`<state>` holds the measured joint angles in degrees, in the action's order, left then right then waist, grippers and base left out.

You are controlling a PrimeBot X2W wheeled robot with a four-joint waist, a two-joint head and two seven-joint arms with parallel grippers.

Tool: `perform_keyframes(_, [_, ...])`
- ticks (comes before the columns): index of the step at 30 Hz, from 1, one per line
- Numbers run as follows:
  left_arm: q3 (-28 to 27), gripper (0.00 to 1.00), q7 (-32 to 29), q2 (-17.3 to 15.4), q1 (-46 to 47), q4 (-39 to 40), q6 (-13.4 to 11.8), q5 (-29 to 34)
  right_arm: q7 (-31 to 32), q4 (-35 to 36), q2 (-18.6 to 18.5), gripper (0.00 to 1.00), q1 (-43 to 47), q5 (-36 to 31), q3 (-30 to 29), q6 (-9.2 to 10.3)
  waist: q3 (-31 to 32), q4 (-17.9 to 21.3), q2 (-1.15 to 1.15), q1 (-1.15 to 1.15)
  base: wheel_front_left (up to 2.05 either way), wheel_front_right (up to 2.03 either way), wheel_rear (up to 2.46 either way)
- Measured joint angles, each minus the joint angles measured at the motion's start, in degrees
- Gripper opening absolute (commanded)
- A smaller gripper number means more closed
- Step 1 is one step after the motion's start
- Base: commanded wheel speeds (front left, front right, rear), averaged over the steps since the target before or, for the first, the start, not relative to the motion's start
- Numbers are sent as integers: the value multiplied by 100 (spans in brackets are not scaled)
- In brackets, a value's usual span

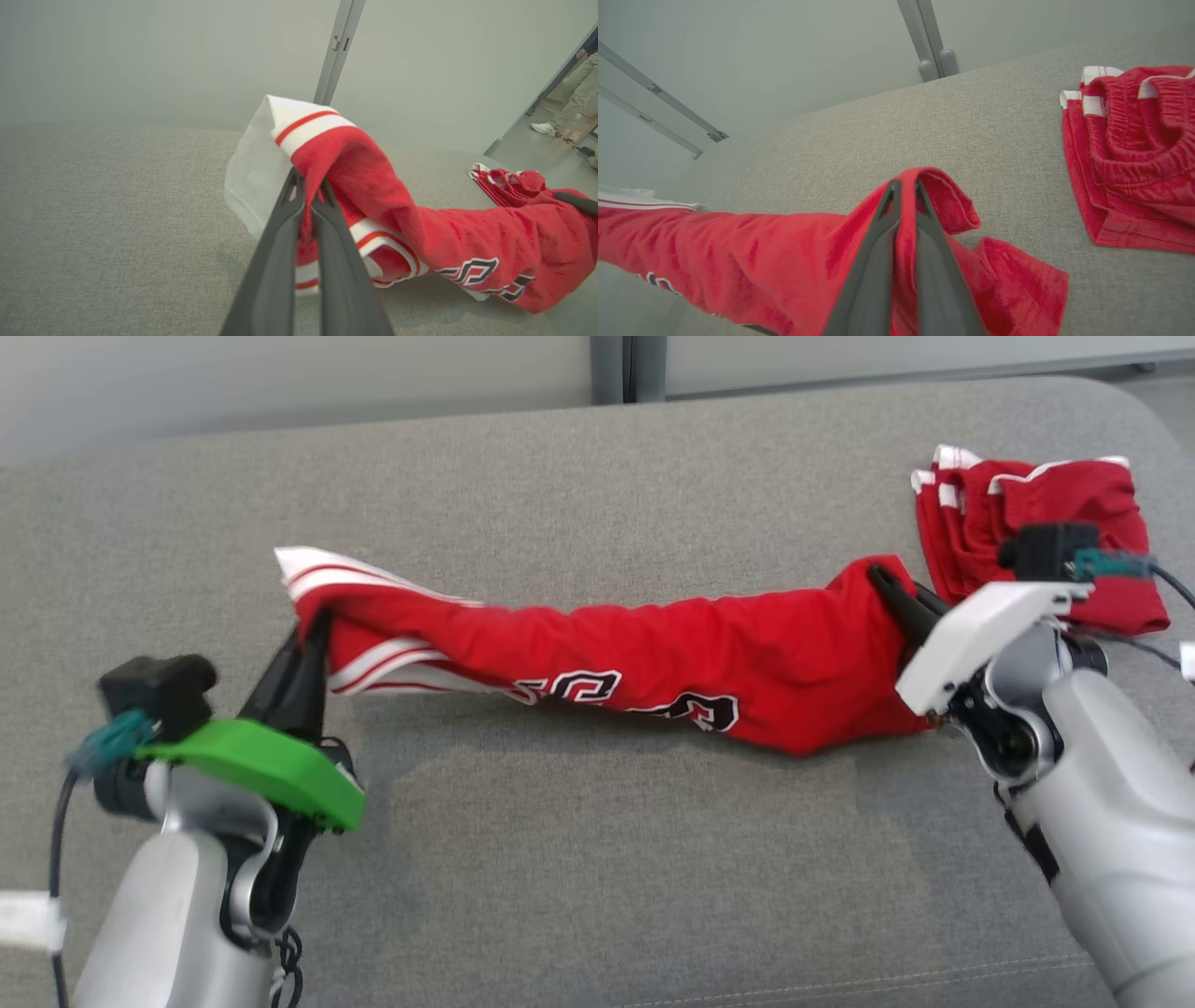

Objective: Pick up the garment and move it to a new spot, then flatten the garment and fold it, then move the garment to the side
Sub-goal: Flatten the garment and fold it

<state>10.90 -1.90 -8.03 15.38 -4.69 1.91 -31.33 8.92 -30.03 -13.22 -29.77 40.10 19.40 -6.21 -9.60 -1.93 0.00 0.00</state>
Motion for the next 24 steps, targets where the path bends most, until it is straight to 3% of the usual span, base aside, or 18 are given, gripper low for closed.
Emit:
perform_keyframes(4, [234,0,-386,-33,806,-644,99,68,215,-350,15,0,-842,-332,114,250,-225,-35,0,0,0,0,0])
perform_keyframes(9, [220,0,-433,166,1787,-1092,80,183,179,-679,102,0,-1636,-593,85,553,-549,-81,0,0,0,0,0])
perform_keyframes(10, [227,0,-401,236,1924,-1171,78,187,134,-749,133,27,-1695,-610,82,587,-615,-90,0,0,0,0,0])
perform_keyframes(11, [236,25,-381,308,2034,-1244,78,193,79,-820,148,50,-1727,-667,90,637,-680,-100,0,0,0,0,0])
perform_keyframes(12, [255,57,-364,350,2123,-1335,78,225,41,-896,166,100,-1755,-735,107,669,-746,-110,0,0,0,0,0])
perform_keyframes(13, [279,100,-350,359,2182,-1412,78,293,-38,-953,185,100,-1789,-804,112,682,-808,-119,0,0,0,0,0])
perform_keyframes(18, [268,100,-101,363,2334,-1642,79,374,-334,-1055,324,100,-1963,-825,112,660,-1033,-145,0,0,0,0,0])
perform_keyframes(24, [272,100,438,359,2408,-1663,126,489,-955,-1047,227,100,-2158,-833,37,389,-1232,-109,0,0,0,0,0])
